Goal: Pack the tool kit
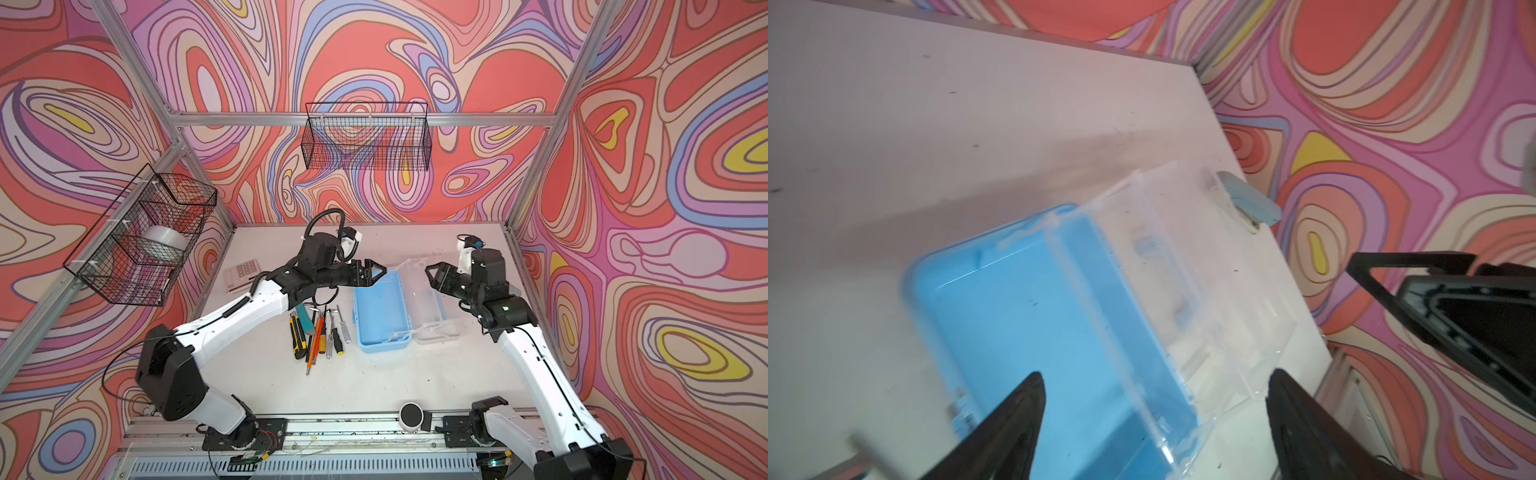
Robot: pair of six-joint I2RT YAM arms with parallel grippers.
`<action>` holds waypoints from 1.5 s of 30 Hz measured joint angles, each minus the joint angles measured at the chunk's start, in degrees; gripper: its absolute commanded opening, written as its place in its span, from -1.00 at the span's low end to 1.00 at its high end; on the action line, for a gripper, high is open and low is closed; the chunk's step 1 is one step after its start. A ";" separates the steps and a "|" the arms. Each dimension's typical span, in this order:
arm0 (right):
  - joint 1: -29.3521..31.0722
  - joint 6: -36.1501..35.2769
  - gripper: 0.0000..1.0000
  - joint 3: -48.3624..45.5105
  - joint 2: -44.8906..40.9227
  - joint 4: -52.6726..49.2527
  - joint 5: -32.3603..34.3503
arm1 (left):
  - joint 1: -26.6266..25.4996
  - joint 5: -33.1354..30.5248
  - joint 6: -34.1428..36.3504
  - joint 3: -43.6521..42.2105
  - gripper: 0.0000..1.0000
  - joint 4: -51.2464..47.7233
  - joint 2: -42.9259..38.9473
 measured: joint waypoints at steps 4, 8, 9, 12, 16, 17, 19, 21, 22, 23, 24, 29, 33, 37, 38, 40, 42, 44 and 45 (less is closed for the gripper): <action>12.37 -0.72 0.15 3.41 5.75 0.02 5.62 | 1.99 -11.08 0.22 -8.37 0.64 -6.05 -7.85; 20.79 -1.09 0.13 5.46 10.62 0.55 10.16 | 5.16 -16.94 -1.11 -18.27 0.54 -9.99 -14.23; 21.97 -1.11 0.10 5.60 11.43 0.68 10.84 | 5.55 -17.66 -1.49 -20.15 0.50 -10.62 -15.15; 24.22 -1.18 0.00 5.64 14.43 1.49 11.87 | 5.70 -18.40 -2.73 -24.81 0.29 -11.41 -16.35; 24.46 -0.81 -0.16 5.64 17.31 2.58 12.20 | 5.70 -18.43 -3.61 -27.17 0.05 -11.54 -15.06; 24.46 -0.76 -0.23 5.62 17.62 2.78 12.37 | 5.70 -18.62 -3.61 -27.17 0.03 -11.50 -14.45; 24.46 -0.61 -0.28 5.60 17.79 3.10 12.59 | 5.70 -19.08 -3.41 -27.17 0.01 -10.93 -13.11; 24.46 -0.57 -0.30 5.60 17.79 3.82 12.74 | 5.70 -19.52 -2.89 -26.97 -0.05 -10.45 -11.21; 24.46 -0.57 -0.30 5.60 17.79 4.11 12.81 | 5.70 -19.76 -2.47 -26.60 -0.09 -10.34 -9.97; 24.46 -0.57 -0.31 5.60 17.79 4.26 12.87 | 5.70 -20.02 -2.05 -26.14 -0.10 -10.23 -8.63; 24.46 -0.59 -0.32 5.60 17.79 4.42 12.98 | 5.73 -20.41 -1.42 -25.46 -0.11 -10.14 -6.93; 24.48 -0.55 -0.47 5.18 17.79 5.27 13.49 | 6.38 -21.07 0.31 -22.80 -0.28 -8.24 -1.29; 24.46 -0.52 -0.62 5.05 17.81 5.49 13.88 | 7.19 -21.11 1.55 -21.49 -0.39 -6.23 2.01; 24.46 -0.46 -0.63 5.03 17.90 5.64 14.29 | 8.24 -20.68 2.25 -20.63 -0.39 -4.83 5.01; 24.48 -0.44 -0.63 5.03 17.92 5.66 14.36 | 8.57 -20.55 2.47 -20.61 -0.39 -4.52 5.68; 24.46 -0.44 -0.64 5.01 18.01 5.70 14.51 | 9.22 -20.33 2.82 -20.61 -0.38 -4.37 6.67; 24.46 -0.44 -0.65 4.98 18.23 5.97 14.56 | 9.90 -20.09 3.04 -20.61 -0.39 -4.26 7.23; 24.48 -0.44 -0.66 4.98 18.60 6.21 14.58 | 10.71 -19.45 3.23 -20.61 -0.38 -4.00 7.41; 24.48 -0.46 -0.66 4.98 18.84 6.29 14.62 | 11.06 -19.39 3.32 -20.61 -0.38 -4.00 7.41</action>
